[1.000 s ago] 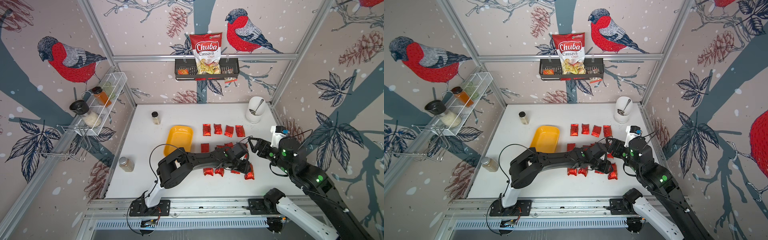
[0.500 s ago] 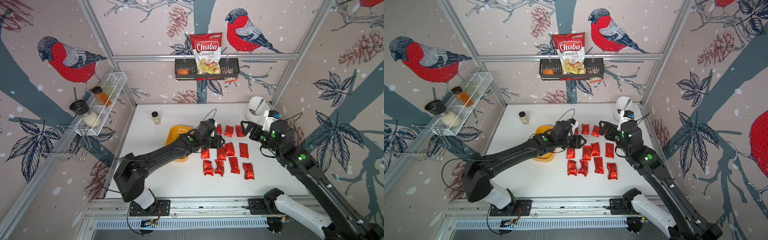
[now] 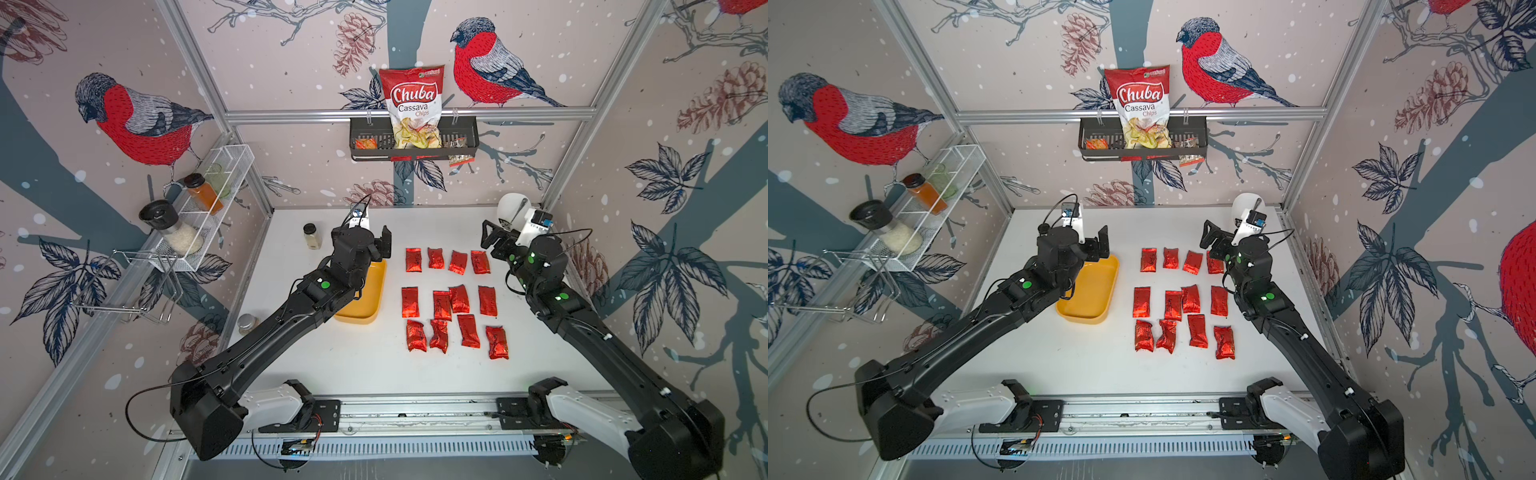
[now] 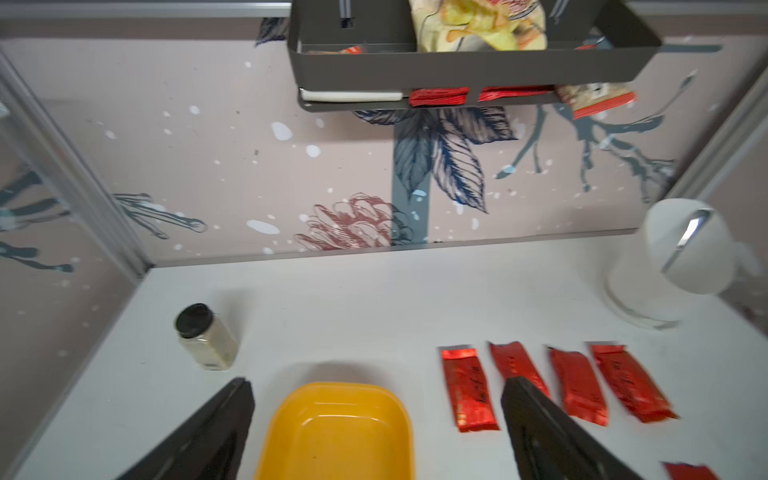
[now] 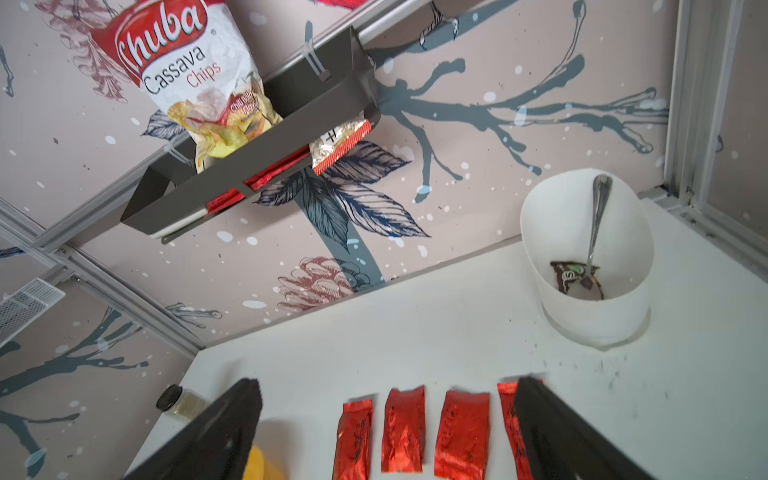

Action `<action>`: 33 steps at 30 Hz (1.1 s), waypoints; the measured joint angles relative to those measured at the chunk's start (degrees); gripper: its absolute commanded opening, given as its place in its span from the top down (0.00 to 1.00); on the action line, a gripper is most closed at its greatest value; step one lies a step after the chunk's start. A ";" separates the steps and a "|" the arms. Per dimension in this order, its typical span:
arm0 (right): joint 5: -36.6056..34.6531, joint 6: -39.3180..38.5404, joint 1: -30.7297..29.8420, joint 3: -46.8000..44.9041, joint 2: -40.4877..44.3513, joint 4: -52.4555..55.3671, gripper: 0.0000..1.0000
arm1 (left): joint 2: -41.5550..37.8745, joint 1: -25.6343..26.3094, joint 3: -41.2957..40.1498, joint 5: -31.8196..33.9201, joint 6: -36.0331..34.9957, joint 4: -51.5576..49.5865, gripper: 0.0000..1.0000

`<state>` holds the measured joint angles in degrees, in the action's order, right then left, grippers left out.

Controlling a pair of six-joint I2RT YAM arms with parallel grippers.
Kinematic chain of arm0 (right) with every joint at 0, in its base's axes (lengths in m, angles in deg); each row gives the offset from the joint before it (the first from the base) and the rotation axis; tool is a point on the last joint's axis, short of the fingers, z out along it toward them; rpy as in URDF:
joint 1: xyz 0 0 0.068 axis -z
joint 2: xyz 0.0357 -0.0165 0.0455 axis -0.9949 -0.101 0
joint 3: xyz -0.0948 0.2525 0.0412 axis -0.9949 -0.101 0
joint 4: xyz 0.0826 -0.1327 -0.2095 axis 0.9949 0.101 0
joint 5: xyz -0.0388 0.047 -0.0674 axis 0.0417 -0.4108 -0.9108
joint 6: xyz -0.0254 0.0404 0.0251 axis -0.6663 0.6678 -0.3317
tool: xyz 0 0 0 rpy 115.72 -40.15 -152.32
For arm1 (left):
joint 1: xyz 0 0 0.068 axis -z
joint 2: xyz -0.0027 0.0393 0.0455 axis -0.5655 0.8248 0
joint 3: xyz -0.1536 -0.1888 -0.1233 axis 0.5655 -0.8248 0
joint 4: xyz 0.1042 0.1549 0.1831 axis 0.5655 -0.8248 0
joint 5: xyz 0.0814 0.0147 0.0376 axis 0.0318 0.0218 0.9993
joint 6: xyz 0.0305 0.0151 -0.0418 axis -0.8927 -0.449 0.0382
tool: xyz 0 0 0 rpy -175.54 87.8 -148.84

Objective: Take the tea bags out of the storage box
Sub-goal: Reset both arms

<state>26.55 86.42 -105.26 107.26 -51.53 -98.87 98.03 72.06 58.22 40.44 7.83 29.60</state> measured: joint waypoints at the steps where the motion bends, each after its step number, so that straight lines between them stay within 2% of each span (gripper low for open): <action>1: -0.37 -1.09 0.98 -0.11 -1.29 -2.32 0.00 | -0.11 -2.80 -1.42 -0.61 -1.01 1.25 0.05; 5: -4.63 -5.05 4.59 -3.91 -5.03 -9.51 0.00 | -1.33 -15.89 -11.21 -2.93 0.22 8.72 0.05; 10: -13.49 -11.78 6.01 -15.98 -6.36 -17.49 0.00 | -3.41 -24.52 -31.06 -3.41 -2.54 19.08 0.05; 13: -17.90 -14.73 7.37 -21.20 -6.05 -21.42 0.00 | -3.58 -29.09 -39.06 -2.64 -2.45 24.98 0.05; 17: -21.49 -17.57 8.39 -28.46 -6.10 -27.80 0.00 | -1.03 -31.91 -45.88 -2.91 -0.63 35.23 0.05; 25: -22.71 -19.89 12.39 -33.90 -15.58 -40.94 0.00 | 11.41 -32.61 -46.56 -5.60 -2.27 57.42 0.05; 30: -19.54 -19.67 15.52 -34.53 -22.91 -51.78 0.00 | 15.50 -33.00 -48.22 -8.96 -3.69 66.38 0.05; 33: -16.13 -19.67 15.89 -34.75 -25.59 -54.29 0.00 | 17.57 -33.38 -49.92 -9.09 -4.33 70.99 0.04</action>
<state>10.42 66.75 -89.37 72.50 -77.12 -153.16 115.60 38.69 8.30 31.35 3.50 100.59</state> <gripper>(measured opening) 0.999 0.954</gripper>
